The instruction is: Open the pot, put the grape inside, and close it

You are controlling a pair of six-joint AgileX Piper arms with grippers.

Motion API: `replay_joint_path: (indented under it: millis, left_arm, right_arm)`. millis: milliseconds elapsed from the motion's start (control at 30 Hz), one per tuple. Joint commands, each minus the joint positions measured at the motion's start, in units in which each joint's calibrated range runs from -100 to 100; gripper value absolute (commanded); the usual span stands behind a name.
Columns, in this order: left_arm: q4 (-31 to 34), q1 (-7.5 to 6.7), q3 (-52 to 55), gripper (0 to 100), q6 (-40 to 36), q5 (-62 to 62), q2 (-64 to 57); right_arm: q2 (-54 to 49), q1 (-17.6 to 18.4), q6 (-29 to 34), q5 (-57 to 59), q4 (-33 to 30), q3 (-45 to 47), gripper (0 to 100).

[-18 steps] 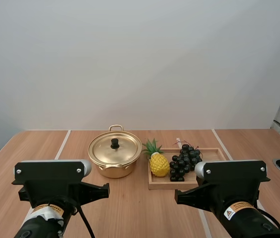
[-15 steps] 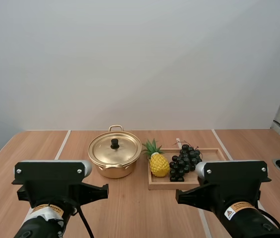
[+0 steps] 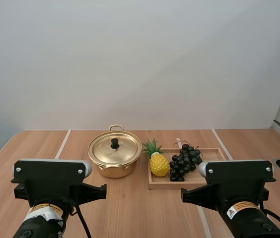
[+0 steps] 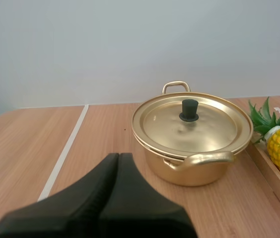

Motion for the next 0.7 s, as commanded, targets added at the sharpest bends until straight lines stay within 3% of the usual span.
replay_joint_path:
  millis: [0,533,667]
  left_arm:
    - [0.5,0.04,-1.6,0,-0.7,-2.9,-0.4]
    - [0.5,0.04,-35.0,0,-0.5,-2.2,-0.4]
    - [0.5,0.04,-41.4,0,-0.5,6.5,-0.4]
  right_arm:
    - [-0.3,-0.3,-0.2,-7.7,-0.7,0.0,0]
    - [-0.3,-0.3,-0.2,17.5,-1.2,-36.1,0]
    - [-0.3,-0.3,-0.2,25.5,-1.7,-43.4,0]
